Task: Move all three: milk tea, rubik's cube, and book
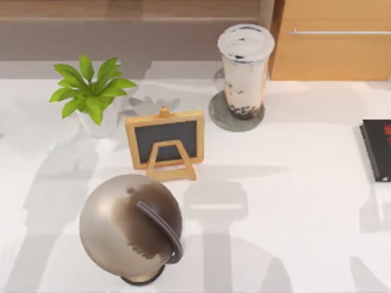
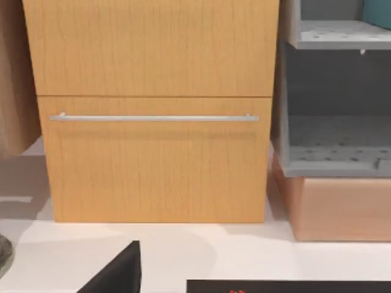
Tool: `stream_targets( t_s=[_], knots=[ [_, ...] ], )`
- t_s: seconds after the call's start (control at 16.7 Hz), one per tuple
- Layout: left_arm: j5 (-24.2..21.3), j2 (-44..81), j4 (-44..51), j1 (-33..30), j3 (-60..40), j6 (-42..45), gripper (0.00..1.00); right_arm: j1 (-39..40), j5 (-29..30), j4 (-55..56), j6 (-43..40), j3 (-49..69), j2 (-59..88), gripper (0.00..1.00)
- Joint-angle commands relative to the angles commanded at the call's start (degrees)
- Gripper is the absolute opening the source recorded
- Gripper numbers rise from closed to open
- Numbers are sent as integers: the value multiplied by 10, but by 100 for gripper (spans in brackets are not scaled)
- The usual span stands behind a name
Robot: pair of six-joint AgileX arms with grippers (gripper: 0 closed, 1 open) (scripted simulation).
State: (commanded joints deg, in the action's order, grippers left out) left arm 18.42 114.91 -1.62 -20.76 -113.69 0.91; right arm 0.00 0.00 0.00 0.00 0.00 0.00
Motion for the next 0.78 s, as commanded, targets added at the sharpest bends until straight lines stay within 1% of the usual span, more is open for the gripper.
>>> stream_targets(
  t_s=[0.48,0.54,0.78],
  knots=[
    [0,0,0,0,0,0,98,0,0,0,0,0,0,100],
    [0,0,0,0,0,0,100,0,0,0,0,0,0,100],
    [0,0,0,0,0,0,100,0,0,0,0,0,0,100]
  ],
)
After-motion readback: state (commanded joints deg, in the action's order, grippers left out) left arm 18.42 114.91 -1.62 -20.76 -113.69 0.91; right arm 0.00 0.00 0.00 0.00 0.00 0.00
